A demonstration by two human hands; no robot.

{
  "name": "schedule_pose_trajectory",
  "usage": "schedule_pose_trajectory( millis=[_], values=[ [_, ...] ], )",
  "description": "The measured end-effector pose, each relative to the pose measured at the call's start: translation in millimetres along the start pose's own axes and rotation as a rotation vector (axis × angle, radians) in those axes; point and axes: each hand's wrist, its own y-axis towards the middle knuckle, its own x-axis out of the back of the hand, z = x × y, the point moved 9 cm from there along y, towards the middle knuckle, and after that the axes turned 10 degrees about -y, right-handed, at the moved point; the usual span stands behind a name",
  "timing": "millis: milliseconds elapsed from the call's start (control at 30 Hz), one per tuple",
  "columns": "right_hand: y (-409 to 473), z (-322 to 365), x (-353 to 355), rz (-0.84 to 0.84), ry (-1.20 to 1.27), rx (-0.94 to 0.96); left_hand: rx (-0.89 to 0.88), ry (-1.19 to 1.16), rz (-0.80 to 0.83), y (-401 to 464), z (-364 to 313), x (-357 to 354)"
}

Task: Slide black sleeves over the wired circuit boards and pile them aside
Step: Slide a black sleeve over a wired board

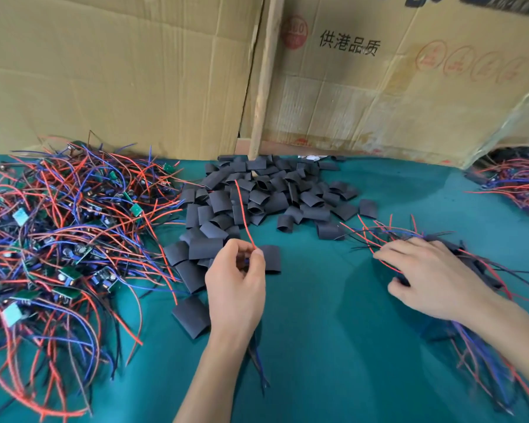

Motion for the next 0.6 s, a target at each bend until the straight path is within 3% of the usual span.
schedule_pose_trajectory(
  millis=[100, 233, 400, 533, 600],
  values=[
    [5, -11, 12, 0.012, 0.054, -0.080, -0.005, 0.011, -0.001, 0, 1, 0],
    [43, 15, 61, -0.287, 0.275, -0.105, 0.013, -0.049, 0.034, -1, 2, -5],
    [94, 37, 32, 0.017, 0.395, -0.203, -0.009, -0.076, 0.063, 0, 3, -5],
    [86, 42, 39, -0.085, 0.347, -0.235, -0.021, -0.066, 0.065, -1, 3, -6],
    [75, 44, 52, -0.220, 0.326, -0.270, -0.034, -0.058, 0.081, -2, 0, -8]
  ],
)
